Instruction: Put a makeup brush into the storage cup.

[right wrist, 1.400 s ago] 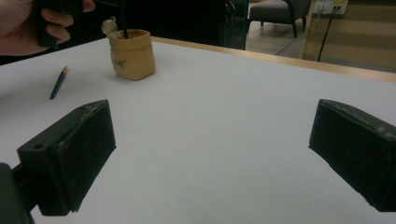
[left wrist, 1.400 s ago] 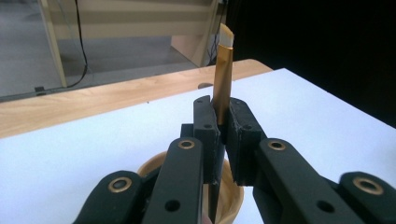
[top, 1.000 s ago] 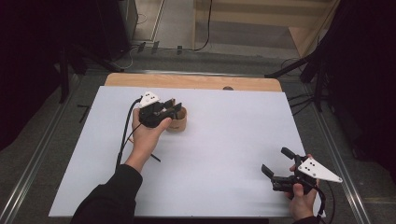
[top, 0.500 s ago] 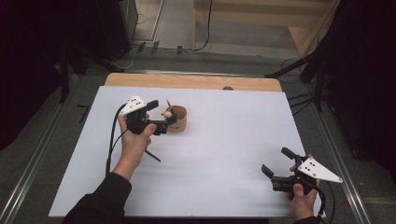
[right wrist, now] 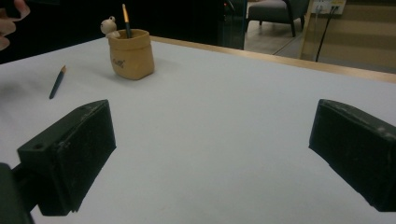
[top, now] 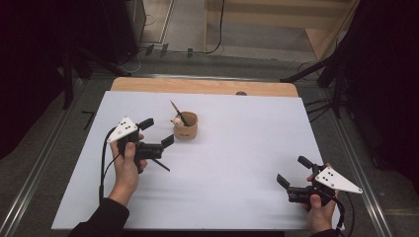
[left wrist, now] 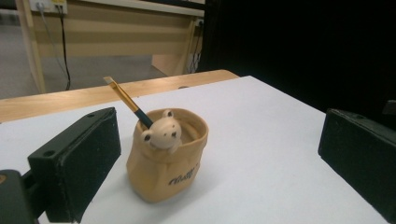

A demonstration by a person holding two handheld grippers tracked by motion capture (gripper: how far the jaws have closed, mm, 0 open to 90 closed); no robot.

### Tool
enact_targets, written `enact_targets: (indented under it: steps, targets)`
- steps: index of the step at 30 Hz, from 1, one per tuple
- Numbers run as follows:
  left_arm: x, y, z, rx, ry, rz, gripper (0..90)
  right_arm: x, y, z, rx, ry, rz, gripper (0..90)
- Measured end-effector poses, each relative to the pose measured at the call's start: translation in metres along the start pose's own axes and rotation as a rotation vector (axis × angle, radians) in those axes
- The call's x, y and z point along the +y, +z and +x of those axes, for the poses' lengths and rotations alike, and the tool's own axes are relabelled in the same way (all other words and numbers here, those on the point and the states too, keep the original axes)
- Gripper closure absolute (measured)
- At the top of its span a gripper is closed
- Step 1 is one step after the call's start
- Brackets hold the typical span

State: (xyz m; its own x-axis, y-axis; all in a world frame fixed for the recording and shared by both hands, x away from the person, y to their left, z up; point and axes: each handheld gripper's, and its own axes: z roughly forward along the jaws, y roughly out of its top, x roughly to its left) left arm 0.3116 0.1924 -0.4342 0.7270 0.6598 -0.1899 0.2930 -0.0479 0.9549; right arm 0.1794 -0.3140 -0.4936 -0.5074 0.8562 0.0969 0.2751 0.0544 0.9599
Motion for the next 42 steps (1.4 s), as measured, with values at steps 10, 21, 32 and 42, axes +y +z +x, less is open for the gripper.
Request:
enact_targets:
  steps: [10,21,32,42]
  targets:
    - [-0.014,-0.036,0.005,0.032,0.004,-0.028,0.0,0.001,0.0,0.0,-0.005,0.0,-0.002,0.2]
    - [-0.029,-0.07,0.01,0.066,0.027,-0.032,0.0,0.003,0.0,-0.001,-0.023,-0.001,-0.011,1.3]
    - [-0.035,-0.108,0.017,0.098,0.021,-0.064,0.0,0.004,-0.001,-0.001,-0.032,0.003,-0.019,1.4]
    - [-0.043,-0.134,0.012,0.107,0.064,-0.051,0.0,0.004,-0.002,-0.002,-0.037,0.004,-0.022,4.2]
